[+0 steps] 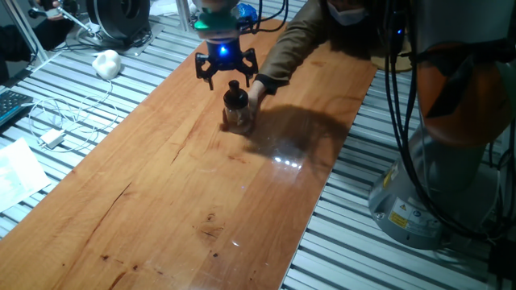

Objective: Unscrew the lid from the jar

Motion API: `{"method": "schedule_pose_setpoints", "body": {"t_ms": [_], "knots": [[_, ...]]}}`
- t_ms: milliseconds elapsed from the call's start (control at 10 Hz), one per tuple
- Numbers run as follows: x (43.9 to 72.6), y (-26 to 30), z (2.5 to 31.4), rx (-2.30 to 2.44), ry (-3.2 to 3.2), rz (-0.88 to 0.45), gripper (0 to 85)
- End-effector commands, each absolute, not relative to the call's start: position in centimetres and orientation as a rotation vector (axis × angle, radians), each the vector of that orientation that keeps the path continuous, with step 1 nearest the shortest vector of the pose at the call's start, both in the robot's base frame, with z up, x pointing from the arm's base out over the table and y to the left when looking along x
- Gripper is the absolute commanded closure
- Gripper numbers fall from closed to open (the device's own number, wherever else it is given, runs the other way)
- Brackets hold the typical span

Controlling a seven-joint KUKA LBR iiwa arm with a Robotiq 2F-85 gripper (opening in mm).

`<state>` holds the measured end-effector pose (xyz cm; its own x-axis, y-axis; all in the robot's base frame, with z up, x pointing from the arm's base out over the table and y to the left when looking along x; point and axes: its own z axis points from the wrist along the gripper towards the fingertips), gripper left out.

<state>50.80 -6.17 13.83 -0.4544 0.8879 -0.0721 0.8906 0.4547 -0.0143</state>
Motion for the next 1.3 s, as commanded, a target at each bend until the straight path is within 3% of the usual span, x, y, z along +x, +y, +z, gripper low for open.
{"method": "schedule_pose_setpoints", "body": {"t_ms": [0, 1200], "knots": [[50.68, -6.15, 13.74, 2.366, 2.014, -0.102, 0.0], [50.06, -6.48, 12.93, 2.405, 2.043, -0.084, 0.0]]}}
